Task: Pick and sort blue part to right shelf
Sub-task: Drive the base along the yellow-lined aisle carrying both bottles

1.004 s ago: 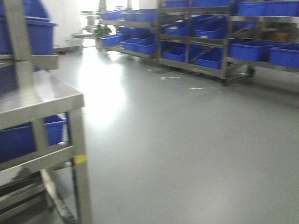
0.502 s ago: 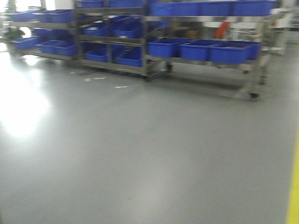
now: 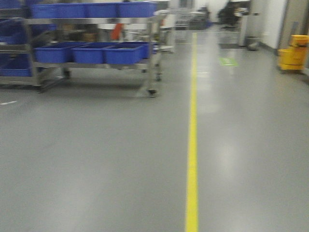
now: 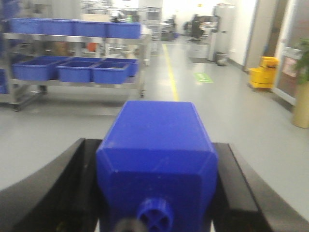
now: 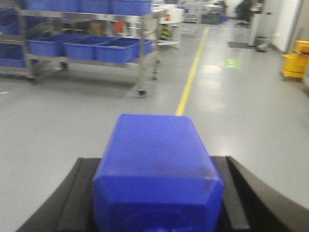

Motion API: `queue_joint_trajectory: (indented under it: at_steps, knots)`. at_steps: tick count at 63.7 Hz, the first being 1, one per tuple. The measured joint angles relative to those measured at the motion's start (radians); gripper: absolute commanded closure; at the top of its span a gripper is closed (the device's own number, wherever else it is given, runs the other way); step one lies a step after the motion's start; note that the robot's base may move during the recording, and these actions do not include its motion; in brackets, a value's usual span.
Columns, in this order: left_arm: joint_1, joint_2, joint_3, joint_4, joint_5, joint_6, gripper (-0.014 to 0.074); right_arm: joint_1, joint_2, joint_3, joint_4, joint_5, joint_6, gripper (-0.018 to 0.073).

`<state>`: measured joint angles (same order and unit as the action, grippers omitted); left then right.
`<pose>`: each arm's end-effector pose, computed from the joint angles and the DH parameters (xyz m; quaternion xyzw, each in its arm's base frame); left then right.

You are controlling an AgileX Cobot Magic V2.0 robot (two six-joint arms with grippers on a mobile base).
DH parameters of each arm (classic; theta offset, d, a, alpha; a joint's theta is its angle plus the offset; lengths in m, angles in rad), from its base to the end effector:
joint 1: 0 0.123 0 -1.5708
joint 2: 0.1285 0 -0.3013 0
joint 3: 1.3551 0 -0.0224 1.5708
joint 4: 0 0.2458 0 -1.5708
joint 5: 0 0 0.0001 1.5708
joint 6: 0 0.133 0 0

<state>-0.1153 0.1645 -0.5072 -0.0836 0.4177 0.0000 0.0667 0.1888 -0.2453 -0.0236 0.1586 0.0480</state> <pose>0.0576 -0.0112 0.3345 0.0257 0.7019 -0.0800 0.7074 0.0866 0.0053 0.2723 -0.0137 0.7122 0.0307 0.7012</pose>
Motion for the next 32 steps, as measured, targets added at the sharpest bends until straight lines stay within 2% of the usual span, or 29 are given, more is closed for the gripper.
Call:
queue_joint_trajectory:
  at_steps: [32]
  knots:
    - [0.0, 0.0, 0.0, 0.0, 0.0, 0.0, 0.021, 0.0, 0.0, 0.0, 0.0, 0.0, 0.0, 0.0163]
